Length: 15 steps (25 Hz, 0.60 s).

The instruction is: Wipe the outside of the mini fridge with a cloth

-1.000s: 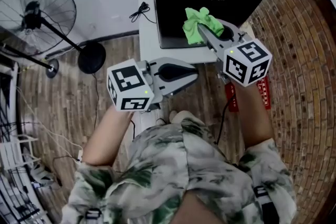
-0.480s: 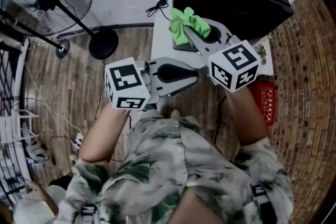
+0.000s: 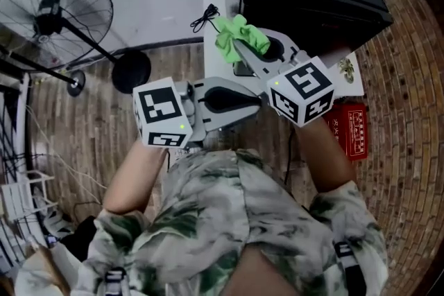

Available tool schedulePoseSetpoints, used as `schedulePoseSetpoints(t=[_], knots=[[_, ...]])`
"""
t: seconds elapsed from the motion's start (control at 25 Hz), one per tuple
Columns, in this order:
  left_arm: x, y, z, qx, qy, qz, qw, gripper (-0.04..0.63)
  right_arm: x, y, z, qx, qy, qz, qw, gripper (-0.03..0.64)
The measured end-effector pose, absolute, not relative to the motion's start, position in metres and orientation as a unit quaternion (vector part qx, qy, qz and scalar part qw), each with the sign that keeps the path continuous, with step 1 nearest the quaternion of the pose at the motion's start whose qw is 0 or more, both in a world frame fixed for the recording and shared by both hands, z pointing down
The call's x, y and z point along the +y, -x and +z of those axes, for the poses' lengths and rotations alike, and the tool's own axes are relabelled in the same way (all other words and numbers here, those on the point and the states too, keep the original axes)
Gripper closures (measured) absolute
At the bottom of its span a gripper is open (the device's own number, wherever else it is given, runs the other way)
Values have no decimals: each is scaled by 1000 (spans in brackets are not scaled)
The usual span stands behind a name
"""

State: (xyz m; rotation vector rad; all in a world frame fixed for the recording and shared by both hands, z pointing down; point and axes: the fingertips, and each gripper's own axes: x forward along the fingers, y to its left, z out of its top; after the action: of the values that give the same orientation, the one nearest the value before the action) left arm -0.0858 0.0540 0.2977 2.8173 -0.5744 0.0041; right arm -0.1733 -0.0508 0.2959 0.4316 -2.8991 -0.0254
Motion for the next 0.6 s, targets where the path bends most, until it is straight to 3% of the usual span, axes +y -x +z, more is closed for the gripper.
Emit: schedulePoseSetpoints(t=[0.6], knots=[[73, 258, 300, -39, -989, 21, 140, 566, -98, 282, 283, -906, -416, -28, 72, 523]])
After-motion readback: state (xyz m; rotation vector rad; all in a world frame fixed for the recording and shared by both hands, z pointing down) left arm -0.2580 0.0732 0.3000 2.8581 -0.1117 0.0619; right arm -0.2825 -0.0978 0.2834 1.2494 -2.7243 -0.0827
